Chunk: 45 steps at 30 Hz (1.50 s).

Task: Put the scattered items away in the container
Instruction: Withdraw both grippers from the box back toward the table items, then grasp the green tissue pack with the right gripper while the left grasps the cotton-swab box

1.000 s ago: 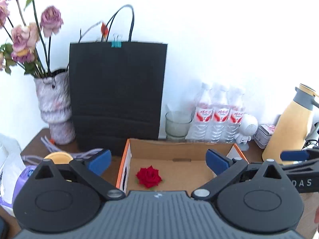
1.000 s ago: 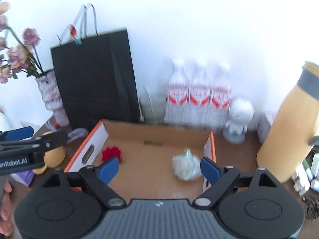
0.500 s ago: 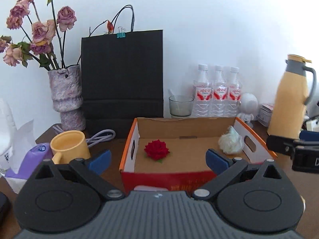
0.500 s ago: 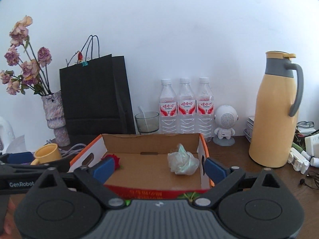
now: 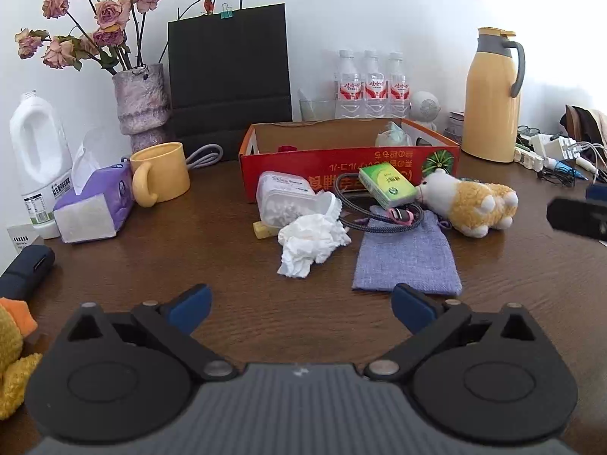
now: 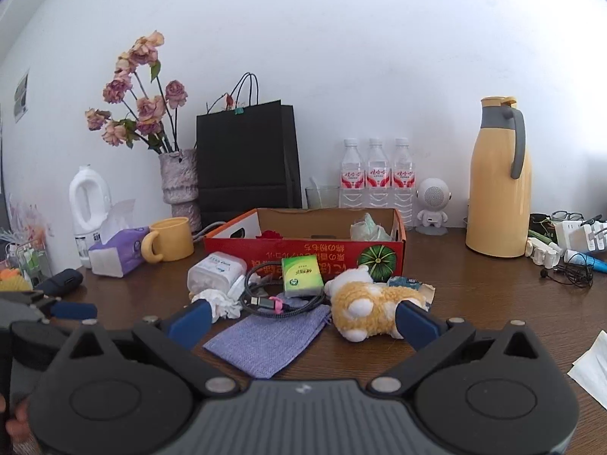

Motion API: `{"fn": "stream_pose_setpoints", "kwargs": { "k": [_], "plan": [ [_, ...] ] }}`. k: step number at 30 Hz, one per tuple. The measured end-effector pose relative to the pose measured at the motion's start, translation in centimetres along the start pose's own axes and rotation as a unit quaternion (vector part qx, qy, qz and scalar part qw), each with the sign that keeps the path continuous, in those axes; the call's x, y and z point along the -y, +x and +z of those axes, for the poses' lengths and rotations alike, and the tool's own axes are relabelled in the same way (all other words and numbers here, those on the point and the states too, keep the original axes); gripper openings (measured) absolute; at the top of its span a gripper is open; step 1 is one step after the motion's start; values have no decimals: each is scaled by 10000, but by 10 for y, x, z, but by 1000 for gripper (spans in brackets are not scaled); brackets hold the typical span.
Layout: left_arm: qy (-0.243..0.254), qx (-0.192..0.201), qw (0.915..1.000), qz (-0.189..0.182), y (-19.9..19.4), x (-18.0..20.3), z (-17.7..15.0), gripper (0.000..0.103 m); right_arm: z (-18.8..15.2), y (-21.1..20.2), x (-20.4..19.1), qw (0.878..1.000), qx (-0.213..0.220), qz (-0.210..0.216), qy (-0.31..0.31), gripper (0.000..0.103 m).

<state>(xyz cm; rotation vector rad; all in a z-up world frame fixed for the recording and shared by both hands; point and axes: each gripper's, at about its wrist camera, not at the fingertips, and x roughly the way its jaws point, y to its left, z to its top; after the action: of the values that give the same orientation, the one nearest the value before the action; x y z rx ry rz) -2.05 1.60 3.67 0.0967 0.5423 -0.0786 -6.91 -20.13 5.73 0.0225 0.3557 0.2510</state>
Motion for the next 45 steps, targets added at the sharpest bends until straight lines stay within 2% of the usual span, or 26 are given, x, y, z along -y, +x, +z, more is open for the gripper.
{"fn": "stream_pose_setpoints", "kwargs": {
  "k": [2, 4, 7, 9, 10, 11, 12, 14, 16, 17, 20, 22, 24, 25, 28, 32, 35, 41, 45],
  "plan": [
    [-53, -23, 10000, -40, 15, -6, 12, 103, 5, 16, -3, 9997, -236, 32, -59, 102],
    [-141, 138, 9997, -176, 30, -17, 28, 103, 11, 29, -3, 9997, -231, 109, -53, 101],
    [-539, -57, 9979, -347, 69, -39, 59, 103, 28, 54, 4, 9990, -254, 370, 84, 101],
    [-782, -260, 9961, -320, 101, -51, 79, 103, 43, 84, 8, 9982, -392, 448, 55, 98],
    [-820, -285, 9957, -325, 116, -53, 88, 102, 49, 99, 9, 9980, -451, 446, 22, 91],
    [-878, -292, 9953, -289, 129, -55, 94, 102, 55, 118, 9, 9978, -504, 429, -72, 89],
    [-881, -384, 9950, -262, 144, -54, 100, 100, 60, 137, 9, 9973, -571, 411, -186, 89],
    [-835, -621, 9941, -294, 170, -50, 107, 91, 65, 172, 8, 9962, -732, 372, -306, 82],
    [-618, -819, 9942, -312, 189, -42, 107, 85, 67, 203, 6, 9938, -960, 334, -453, 78],
    [-485, -877, 9946, -289, 195, -38, 105, 84, 66, 214, 4, 9926, -1044, 293, -547, 75],
    [-300, -1023, 9936, -385, 203, -33, 99, 84, 57, 240, -3, 9868, -1307, 150, -947, 74],
    [-254, -1050, 9930, -472, 202, -31, 96, 89, 52, 247, -5, 9856, -1369, 186, -978, 72],
    [-57, -1012, 9940, -409, 202, -27, 95, 87, 48, 250, -3, 9859, -1412, 258, -861, 59],
    [31, -1041, 9940, -338, 203, -24, 94, 82, 46, 252, -3, 9854, -1452, 273, -847, 44],
    [-44, -1048, 9937, -383, 201, -27, 96, 74, 45, 250, 1, 9862, -1454, 316, -719, 44],
    [-258, -930, 9949, -303, 189, -37, 99, 72, 56, 231, 5, 9896, -1265, 357, -586, 44],
    [-405, -700, 9964, -246, 168, -41, 105, 71, 67, 210, 8, 9921, -1098, 347, -489, 44],
    [-579, 88, 9982, -137, 91, -45, 119, 70, 90, 147, 9, 9974, -531, 185, -448, 44],
    [-508, 555, 9971, -92, 30, -33, 106, 70, 91, 96, 4, 9988, -222, 98, -421, 44]
  ]
}}
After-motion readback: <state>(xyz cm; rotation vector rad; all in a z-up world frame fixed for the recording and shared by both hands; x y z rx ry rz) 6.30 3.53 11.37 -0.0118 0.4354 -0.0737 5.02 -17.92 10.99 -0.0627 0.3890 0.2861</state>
